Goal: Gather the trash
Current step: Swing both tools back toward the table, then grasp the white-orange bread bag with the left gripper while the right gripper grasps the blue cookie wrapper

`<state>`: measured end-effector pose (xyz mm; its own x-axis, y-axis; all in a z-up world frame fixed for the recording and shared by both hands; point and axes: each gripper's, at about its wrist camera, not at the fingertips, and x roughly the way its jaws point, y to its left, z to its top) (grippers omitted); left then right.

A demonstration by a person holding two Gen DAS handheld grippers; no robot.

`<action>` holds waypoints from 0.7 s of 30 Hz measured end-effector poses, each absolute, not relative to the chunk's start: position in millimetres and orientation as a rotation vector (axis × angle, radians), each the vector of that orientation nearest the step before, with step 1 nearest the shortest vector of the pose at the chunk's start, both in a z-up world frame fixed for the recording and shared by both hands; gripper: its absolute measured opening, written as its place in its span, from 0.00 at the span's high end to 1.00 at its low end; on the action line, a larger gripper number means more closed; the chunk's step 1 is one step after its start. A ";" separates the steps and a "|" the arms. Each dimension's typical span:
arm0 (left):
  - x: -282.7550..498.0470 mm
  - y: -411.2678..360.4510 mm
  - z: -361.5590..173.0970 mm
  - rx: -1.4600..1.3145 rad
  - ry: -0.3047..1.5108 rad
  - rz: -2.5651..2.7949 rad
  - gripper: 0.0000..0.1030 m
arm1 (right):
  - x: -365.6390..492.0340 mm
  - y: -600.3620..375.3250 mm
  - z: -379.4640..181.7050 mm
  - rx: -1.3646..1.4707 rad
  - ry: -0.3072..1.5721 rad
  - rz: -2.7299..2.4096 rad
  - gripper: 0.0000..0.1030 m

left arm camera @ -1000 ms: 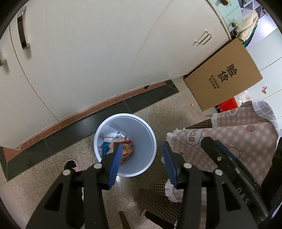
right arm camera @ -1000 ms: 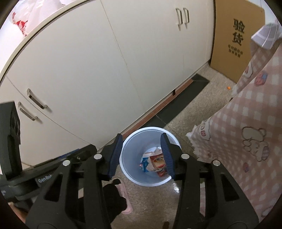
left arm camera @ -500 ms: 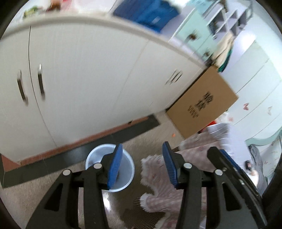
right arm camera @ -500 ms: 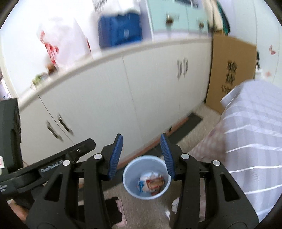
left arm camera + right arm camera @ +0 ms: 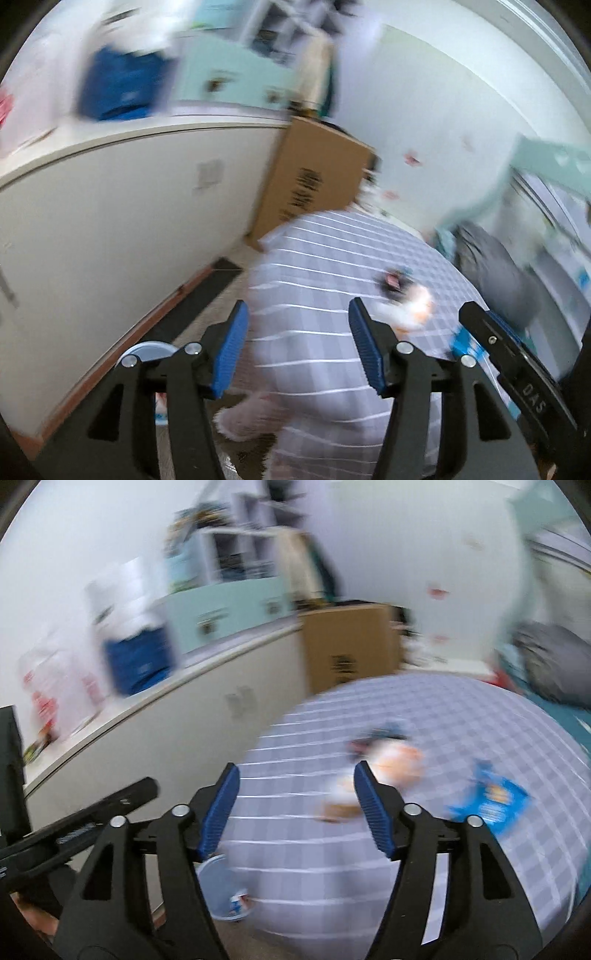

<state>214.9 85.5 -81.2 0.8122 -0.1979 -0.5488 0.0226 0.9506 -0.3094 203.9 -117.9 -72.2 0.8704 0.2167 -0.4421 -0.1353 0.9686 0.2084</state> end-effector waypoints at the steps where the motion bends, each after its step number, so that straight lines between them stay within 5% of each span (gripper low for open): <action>1: 220.4 66.1 -82.7 -0.261 0.620 -0.152 0.46 | 202.2 -131.2 -74.9 0.185 0.484 0.153 0.31; 9: 249.1 -29.2 -105.1 -0.098 0.698 -0.304 0.45 | 197.9 -224.7 -111.2 0.282 0.560 -0.050 0.17; 21: 289.2 -60.7 -136.6 -0.002 0.801 -0.319 0.45 | 245.3 -256.4 -150.0 0.407 0.739 -0.017 0.15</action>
